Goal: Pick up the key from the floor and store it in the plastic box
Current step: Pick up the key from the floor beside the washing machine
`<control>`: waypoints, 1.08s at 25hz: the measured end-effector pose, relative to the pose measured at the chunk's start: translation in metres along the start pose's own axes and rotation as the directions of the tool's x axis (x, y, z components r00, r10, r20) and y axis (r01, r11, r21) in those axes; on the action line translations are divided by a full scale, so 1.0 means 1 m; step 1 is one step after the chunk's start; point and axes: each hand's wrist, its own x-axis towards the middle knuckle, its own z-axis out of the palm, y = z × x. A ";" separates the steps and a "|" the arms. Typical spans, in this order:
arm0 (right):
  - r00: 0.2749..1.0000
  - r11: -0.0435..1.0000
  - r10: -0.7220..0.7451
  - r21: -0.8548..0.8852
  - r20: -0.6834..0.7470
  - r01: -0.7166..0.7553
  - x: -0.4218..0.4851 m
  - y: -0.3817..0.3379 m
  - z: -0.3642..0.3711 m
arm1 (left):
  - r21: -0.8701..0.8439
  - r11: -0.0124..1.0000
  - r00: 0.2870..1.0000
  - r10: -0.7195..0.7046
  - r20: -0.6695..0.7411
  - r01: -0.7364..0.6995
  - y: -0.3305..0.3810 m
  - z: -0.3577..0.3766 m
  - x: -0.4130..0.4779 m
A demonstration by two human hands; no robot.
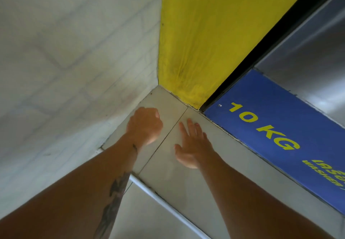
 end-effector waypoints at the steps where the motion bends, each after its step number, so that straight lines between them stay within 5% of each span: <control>1: 1.000 0.998 0.014 0.060 0.022 -0.015 -0.013 -0.001 -0.007 | -0.055 0.998 0.999 -0.027 0.030 0.029 0.001 -0.009 -0.014; 8: 0.997 0.975 -0.035 0.221 0.072 0.018 -0.155 -0.034 -0.065 | -0.632 0.732 0.966 -0.216 0.138 0.254 0.008 -0.105 -0.144; 15: 0.987 0.981 -0.153 0.132 0.053 0.145 -0.323 -0.089 -0.186 | -0.814 0.516 0.952 -0.274 0.138 0.267 0.046 -0.231 -0.306; 18: 0.974 0.964 -0.218 0.144 -0.065 0.225 -0.389 -0.105 -0.226 | -0.876 0.430 0.954 -0.283 0.099 0.218 0.063 -0.275 -0.370; 27: 0.873 0.886 -0.460 -0.023 -0.163 0.463 -0.566 -0.113 -0.260 | -0.982 0.180 0.895 -0.445 -0.036 0.050 0.081 -0.328 -0.598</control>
